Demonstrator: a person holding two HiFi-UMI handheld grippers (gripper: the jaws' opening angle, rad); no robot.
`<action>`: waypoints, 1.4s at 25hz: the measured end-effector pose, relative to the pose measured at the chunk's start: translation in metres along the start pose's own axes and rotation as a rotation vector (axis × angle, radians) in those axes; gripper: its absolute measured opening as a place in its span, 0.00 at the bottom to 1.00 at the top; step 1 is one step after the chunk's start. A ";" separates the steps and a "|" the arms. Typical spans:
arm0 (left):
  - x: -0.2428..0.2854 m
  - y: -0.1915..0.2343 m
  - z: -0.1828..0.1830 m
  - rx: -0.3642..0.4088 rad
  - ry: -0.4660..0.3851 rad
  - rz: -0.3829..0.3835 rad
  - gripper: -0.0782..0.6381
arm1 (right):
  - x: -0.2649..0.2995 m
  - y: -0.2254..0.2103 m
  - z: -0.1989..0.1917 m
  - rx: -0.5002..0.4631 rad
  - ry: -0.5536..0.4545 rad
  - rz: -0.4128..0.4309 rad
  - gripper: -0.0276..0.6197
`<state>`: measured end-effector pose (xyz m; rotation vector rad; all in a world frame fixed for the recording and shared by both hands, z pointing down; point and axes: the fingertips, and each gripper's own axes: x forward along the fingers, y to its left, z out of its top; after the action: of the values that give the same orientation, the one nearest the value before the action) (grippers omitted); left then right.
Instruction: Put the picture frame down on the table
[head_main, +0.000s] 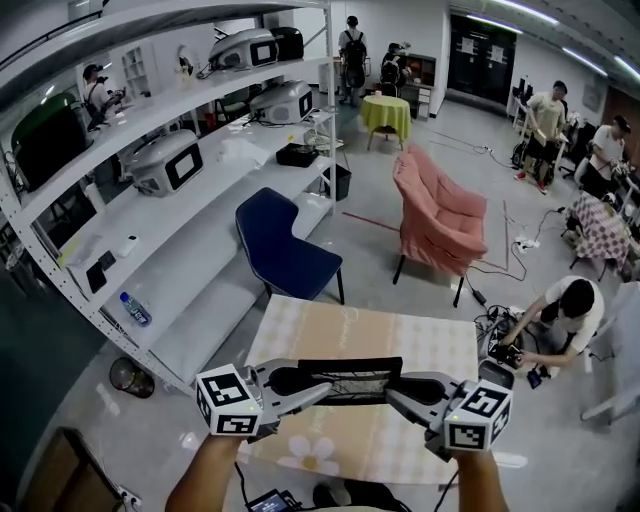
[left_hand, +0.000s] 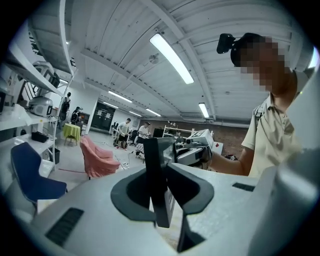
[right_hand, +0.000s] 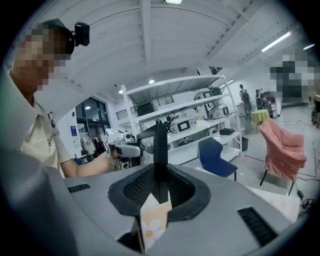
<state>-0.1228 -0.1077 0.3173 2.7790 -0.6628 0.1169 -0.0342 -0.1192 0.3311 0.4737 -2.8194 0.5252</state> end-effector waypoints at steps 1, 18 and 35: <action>0.003 0.007 -0.003 -0.001 0.006 0.012 0.19 | 0.003 -0.006 -0.002 0.006 0.003 0.003 0.15; 0.071 0.128 -0.063 -0.072 0.137 0.150 0.24 | 0.054 -0.139 -0.043 0.092 0.134 -0.015 0.15; 0.123 0.226 -0.141 -0.222 0.177 0.189 0.24 | 0.107 -0.248 -0.106 0.181 0.225 -0.019 0.15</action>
<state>-0.1173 -0.3130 0.5265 2.4571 -0.8354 0.3050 -0.0266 -0.3264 0.5341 0.4434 -2.5628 0.7823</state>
